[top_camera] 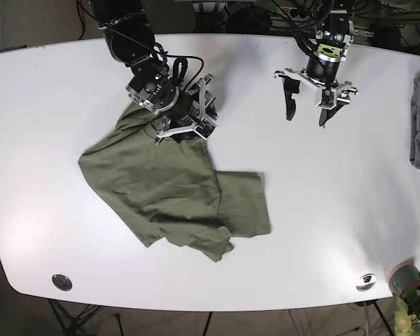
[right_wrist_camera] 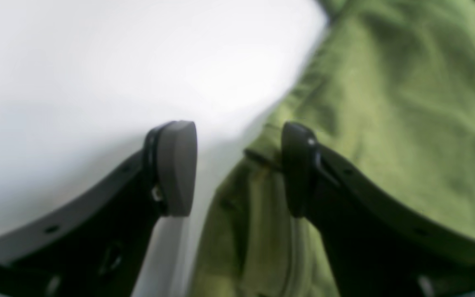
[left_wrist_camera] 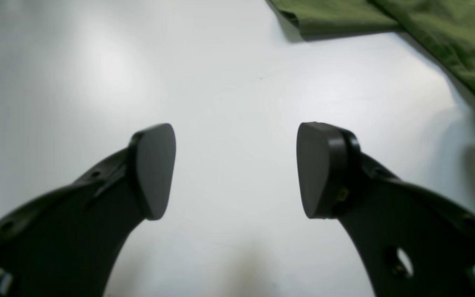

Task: Fold the T-shirt properly
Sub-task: 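Lower the right gripper onto the green shirt's collar edge and grasp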

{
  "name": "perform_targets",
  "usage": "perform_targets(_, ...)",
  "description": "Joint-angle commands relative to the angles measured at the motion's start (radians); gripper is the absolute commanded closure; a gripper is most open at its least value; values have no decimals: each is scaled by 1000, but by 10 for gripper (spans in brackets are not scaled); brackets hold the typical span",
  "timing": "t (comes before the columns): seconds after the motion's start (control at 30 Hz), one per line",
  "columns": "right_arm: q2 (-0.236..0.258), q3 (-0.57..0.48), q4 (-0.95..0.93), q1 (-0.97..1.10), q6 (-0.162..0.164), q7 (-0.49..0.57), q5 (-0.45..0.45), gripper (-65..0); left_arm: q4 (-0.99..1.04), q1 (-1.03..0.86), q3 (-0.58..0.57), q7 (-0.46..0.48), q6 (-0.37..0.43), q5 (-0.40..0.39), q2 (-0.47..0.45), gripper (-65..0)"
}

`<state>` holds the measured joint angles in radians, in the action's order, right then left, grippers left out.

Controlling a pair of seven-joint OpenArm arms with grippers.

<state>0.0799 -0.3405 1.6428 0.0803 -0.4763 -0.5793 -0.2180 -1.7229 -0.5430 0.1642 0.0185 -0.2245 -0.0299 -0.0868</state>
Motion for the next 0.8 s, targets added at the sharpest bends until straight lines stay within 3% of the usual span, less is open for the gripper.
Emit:
perform_targets(0.0, -1, 4, -2, -29, 8, 49, -2, -320, -15, 1, 2, 28, 0, -11, -5, -426)
perform_targets(0.43, 27, 8, -31, -70, 8, 71, -1, -315, -15, 1, 2, 28, -2, -8, -5, -426)
perform_targets(0.77, 27, 96, -31, -89, 6, 71, 6, -315, -19, 5, 1, -18, -2, -8, -5, -426)
